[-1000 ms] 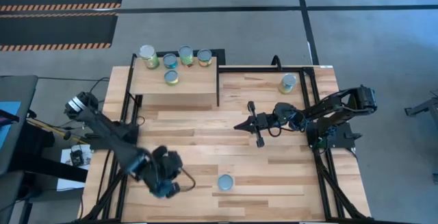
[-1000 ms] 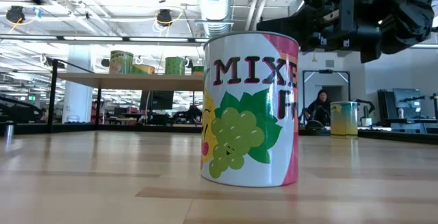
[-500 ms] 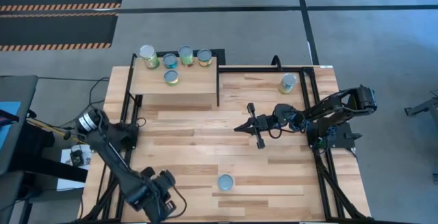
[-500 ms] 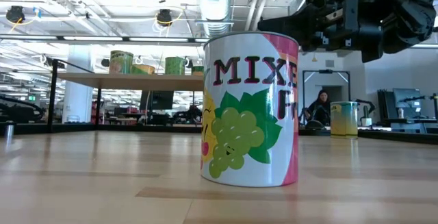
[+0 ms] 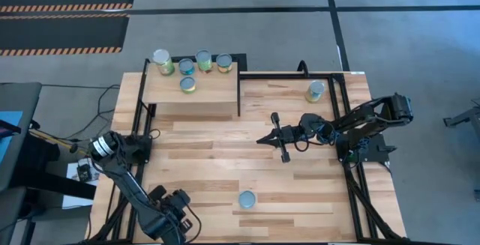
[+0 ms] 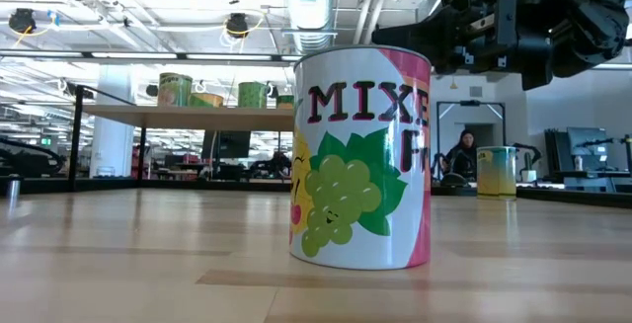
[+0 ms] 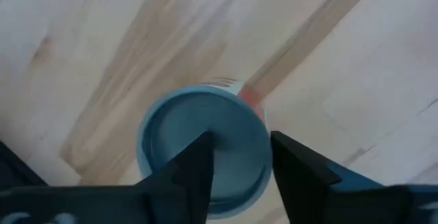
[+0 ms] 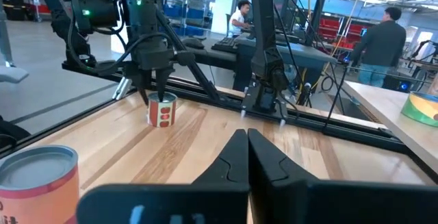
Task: Pick and place cans onto a shelf
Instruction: Put the canned tomatoes on the shelf
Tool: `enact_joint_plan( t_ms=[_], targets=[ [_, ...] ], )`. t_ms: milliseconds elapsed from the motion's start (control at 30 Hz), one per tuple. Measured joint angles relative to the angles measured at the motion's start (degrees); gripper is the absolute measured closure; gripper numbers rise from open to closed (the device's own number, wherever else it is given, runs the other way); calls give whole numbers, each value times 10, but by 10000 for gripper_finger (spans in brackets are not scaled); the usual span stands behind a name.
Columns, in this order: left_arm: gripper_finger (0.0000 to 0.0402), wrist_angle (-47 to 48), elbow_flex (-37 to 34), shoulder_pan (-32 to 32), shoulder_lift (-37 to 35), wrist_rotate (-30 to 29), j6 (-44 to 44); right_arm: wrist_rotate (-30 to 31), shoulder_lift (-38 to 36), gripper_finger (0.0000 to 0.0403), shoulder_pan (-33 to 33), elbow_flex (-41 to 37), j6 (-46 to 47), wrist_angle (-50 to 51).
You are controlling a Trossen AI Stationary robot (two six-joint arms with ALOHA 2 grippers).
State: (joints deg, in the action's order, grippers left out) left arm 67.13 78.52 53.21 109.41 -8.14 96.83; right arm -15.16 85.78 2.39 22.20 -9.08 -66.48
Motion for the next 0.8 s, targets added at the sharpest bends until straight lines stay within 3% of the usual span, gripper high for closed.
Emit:
enact_joint_plan(
  t_ms=[233, 400, 633, 800],
  targets=[
    [388, -6, 3, -15, -19, -27, -51, 0, 0, 395, 0, 0, -4, 0],
    [397, -1, 4, -75, -96, -120, -133, 0, 0, 395, 0, 0, -4, 0],
    [399, -25, 5, -257, -208, -196, -411, 0, 0, 394, 4, 0, -5, 0],
    [400, -106, 5, -425, -248, -157, -650, 0, 0, 394, 15, 0, 0, 4]
  ],
)
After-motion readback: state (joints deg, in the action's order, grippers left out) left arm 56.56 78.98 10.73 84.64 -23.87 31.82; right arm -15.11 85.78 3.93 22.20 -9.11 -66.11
